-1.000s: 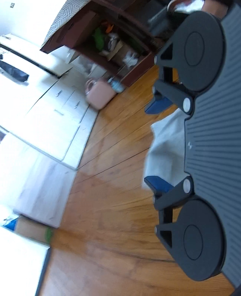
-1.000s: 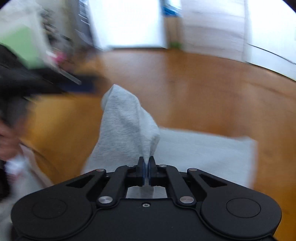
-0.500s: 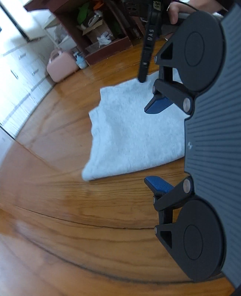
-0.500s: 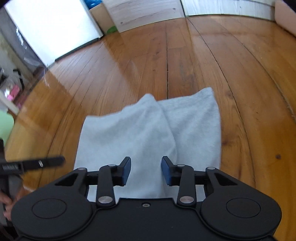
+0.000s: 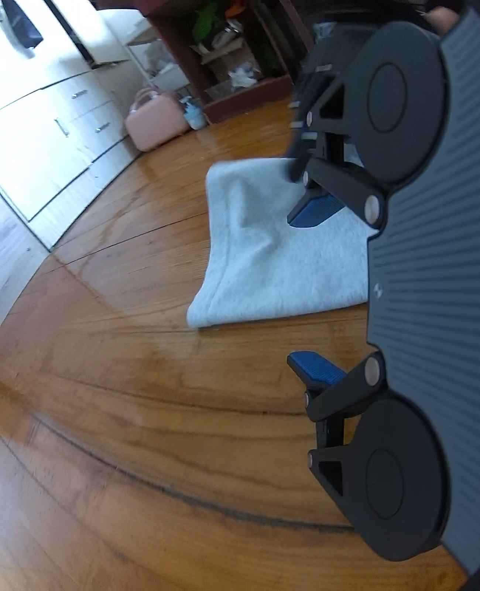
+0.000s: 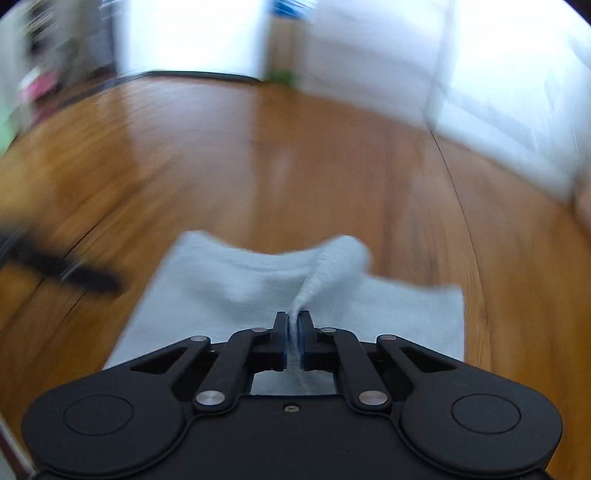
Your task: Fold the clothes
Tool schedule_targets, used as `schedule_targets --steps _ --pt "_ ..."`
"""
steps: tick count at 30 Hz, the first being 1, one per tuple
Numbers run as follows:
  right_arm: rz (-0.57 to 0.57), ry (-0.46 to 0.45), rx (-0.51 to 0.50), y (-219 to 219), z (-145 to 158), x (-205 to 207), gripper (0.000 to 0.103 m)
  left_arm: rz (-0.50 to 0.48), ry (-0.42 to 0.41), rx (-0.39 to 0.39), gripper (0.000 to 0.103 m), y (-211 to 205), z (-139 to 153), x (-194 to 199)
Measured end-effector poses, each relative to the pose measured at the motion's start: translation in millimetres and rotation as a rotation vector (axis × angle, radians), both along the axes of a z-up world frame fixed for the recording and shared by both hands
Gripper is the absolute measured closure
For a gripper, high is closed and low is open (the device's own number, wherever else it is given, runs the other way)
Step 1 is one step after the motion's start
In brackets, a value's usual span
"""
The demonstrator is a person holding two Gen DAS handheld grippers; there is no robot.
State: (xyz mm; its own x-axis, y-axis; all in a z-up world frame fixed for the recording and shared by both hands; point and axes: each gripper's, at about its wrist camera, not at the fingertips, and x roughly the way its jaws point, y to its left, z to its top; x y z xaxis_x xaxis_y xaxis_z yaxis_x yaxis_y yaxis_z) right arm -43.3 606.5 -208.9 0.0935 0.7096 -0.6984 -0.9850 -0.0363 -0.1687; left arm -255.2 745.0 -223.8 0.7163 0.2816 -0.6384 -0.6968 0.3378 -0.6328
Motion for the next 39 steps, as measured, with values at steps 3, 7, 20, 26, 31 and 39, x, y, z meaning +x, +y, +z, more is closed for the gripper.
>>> schedule_targets --steps 3,7,20,26,31,39 --pt "0.144 -0.108 -0.042 -24 -5 -51 0.093 0.000 -0.014 0.030 0.029 -3 5 -3" --pt "0.308 -0.034 -0.170 -36 -8 -70 0.089 -0.026 -0.012 0.069 0.029 -10 11 2" --pt "0.202 0.183 -0.157 18 16 -3 0.058 -0.096 0.142 0.007 0.060 -19 -7 8" --pt "0.354 0.166 -0.218 34 -3 -22 0.056 -0.091 0.156 0.052 0.060 -23 2 -4" --pt "0.308 0.144 -0.220 31 -17 -37 0.048 -0.071 0.142 0.058 0.060 -21 3 -16" --pt "0.277 0.324 -0.193 52 -16 -7 0.100 -0.035 0.082 0.054 0.060 -18 3 -20"
